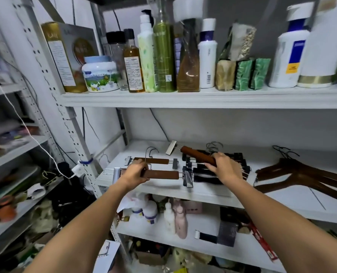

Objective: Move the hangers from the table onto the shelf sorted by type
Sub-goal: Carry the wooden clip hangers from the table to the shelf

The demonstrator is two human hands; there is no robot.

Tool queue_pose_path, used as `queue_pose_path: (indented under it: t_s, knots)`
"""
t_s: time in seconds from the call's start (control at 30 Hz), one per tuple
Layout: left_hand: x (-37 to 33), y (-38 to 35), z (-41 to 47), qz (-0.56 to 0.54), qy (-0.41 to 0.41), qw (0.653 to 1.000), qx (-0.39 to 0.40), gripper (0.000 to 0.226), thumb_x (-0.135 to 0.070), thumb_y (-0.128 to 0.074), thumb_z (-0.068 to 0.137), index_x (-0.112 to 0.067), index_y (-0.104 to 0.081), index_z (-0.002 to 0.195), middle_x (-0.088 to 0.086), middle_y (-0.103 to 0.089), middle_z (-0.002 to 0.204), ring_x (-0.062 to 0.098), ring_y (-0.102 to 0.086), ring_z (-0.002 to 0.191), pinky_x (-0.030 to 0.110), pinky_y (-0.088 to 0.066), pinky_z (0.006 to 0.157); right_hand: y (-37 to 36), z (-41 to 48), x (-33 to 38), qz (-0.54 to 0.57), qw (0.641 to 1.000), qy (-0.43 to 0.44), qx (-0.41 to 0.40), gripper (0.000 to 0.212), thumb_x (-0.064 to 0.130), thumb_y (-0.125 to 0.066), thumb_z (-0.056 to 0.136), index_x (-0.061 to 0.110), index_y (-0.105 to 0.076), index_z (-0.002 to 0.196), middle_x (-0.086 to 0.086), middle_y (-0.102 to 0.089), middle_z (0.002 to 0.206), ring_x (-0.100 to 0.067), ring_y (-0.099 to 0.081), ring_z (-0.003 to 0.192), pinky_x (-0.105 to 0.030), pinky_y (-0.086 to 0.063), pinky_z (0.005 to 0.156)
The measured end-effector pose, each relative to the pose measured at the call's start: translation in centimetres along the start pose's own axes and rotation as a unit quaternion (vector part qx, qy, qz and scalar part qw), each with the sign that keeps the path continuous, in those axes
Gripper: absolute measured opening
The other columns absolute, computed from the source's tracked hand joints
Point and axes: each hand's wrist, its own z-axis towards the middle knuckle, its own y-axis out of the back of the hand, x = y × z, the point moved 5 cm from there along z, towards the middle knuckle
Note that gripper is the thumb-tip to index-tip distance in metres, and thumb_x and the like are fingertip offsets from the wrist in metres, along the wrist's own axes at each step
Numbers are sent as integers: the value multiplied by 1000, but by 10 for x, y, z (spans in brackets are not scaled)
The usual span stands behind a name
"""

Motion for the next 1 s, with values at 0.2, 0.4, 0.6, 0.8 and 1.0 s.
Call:
queue_pose_path:
  t_s: [0.2,0.4,0.6,0.8,1.0]
  knots:
    - [41,-9,44,-29,1,999,31,37,-13,-75,78,2,-60,107,15,-55,112,29,-48,109,25,-33,88,-27,57,17,7,1000,-1,-8,34,49,-50,94,17,-56,105,-1,-58,98,-22,-61,81,-30,-42,58]
    - [70,-29,73,-40,-16,998,49,32,-16,-75,78,-2,-61,103,11,-57,111,23,-48,103,20,-30,79,-56,93,26,0,1000,-24,14,37,50,-50,93,18,-57,110,0,-56,96,-22,-62,86,-28,-39,61]
    - [99,-57,103,-38,-15,997,68,34,-12,-77,74,-4,-62,104,10,-57,113,22,-48,105,22,-34,84,-90,108,22,-2,997,-48,54,37,48,-49,94,18,-55,116,-3,-58,109,-24,-62,91,-30,-43,64]
    - [122,-84,125,-64,-12,994,89,35,-8,-78,71,-4,-62,102,8,-54,107,22,-49,102,19,-34,79,-120,118,30,-4,995,-51,88,39,50,-49,94,17,-56,115,-3,-55,110,-24,-62,91,-30,-46,66]
    - [138,-109,147,-87,-15,989,116,31,-17,-78,74,-12,-59,98,2,-48,106,13,-41,97,21,-35,85,-136,123,31,2,994,-78,82,39,48,-50,94,15,-57,114,-4,-56,106,-23,-61,90,-34,-50,71]
